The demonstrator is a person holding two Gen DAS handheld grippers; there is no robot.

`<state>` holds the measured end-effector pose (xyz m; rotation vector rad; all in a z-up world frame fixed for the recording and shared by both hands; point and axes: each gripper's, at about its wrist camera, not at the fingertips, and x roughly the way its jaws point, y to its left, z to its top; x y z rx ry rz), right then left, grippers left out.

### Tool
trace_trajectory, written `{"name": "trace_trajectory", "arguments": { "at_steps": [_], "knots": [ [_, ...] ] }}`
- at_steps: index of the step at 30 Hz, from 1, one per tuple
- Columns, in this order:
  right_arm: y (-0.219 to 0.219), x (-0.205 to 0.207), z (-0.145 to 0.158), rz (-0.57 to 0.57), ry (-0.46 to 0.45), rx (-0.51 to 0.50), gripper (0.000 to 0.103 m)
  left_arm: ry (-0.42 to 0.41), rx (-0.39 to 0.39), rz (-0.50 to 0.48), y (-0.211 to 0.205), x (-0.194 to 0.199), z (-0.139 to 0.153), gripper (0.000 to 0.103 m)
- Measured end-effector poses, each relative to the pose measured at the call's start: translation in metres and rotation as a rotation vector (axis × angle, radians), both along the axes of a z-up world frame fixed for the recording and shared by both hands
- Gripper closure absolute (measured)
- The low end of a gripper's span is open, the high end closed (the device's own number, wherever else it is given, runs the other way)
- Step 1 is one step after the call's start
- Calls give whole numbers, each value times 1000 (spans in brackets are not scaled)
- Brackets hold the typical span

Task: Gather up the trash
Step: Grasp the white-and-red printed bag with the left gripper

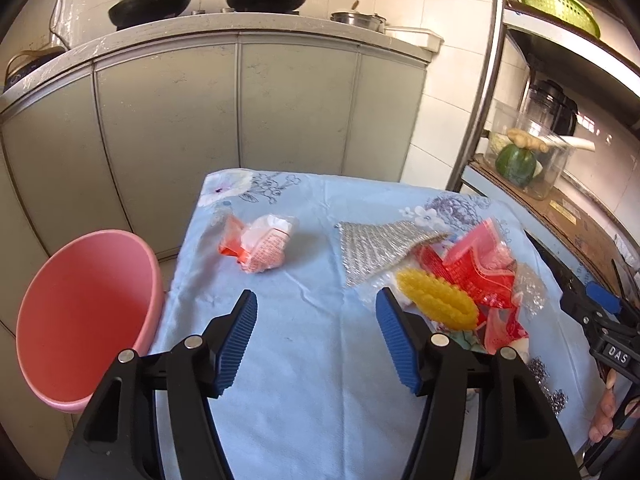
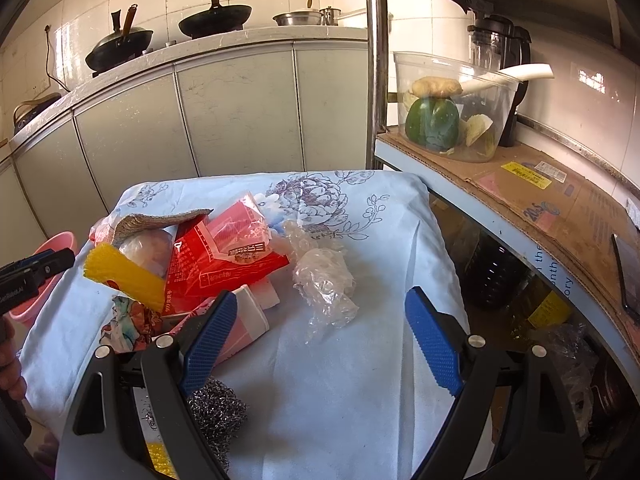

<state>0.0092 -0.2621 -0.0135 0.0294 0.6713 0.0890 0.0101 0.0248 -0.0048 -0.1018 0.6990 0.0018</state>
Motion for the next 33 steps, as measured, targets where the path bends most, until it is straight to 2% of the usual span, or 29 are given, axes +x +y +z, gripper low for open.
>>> {"name": "trace_trajectory", "arguments": {
  "at_steps": [11, 20, 33],
  "knots": [
    [-5, 6, -6, 5, 11, 18, 16, 9, 43, 104, 26, 33, 1, 42],
    [-9, 17, -13, -1, 34, 16, 16, 52, 105, 112, 18, 65, -9, 42],
    [-12, 24, -14, -1, 49, 8, 16, 82, 132, 94, 14, 91, -21, 42]
  ]
}}
